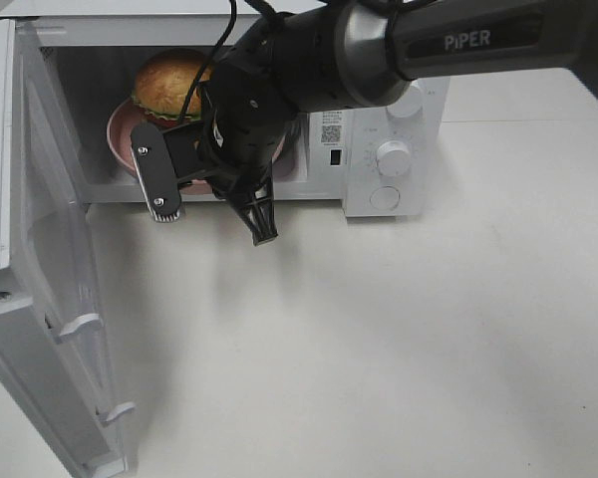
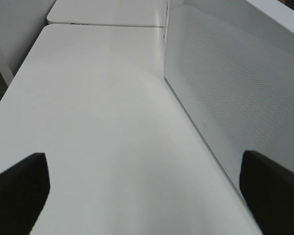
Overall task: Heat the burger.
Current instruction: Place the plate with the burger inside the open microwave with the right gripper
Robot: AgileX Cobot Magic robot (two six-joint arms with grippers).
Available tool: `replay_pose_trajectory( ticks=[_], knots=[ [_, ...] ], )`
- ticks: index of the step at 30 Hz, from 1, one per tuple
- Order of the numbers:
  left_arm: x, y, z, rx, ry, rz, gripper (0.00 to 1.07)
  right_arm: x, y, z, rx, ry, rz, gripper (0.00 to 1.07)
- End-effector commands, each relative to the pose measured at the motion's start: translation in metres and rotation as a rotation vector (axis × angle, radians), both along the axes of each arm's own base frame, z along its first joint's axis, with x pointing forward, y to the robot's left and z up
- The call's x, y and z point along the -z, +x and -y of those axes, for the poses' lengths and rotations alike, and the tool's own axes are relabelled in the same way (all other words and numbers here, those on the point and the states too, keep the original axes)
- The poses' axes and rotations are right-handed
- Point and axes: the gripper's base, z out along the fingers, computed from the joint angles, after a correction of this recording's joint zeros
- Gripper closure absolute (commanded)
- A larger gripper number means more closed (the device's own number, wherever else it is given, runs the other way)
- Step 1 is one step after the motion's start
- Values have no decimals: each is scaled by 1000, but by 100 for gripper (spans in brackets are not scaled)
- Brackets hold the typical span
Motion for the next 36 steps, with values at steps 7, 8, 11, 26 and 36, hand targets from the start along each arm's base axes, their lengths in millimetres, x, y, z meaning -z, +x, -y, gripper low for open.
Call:
replay_pose_trajectory(
  ticks=[7,8,11,26,36],
  knots=[
    [0,-2,0,4,-1,23,9,-8,27,-7,34,51,71,107],
    [0,-2,0,4,-1,23,9,-8,27,-7,34,51,71,107],
    [0,-2,0,4,0,23,9,-6,33,-7,45,53,75,107],
    [0,-2,0,4,0,23,9,-3,45,-8,-22,39,122,107],
    [0,-2,0,4,0,23,9,-7,49,-11,-72,71,172,107]
  ],
)
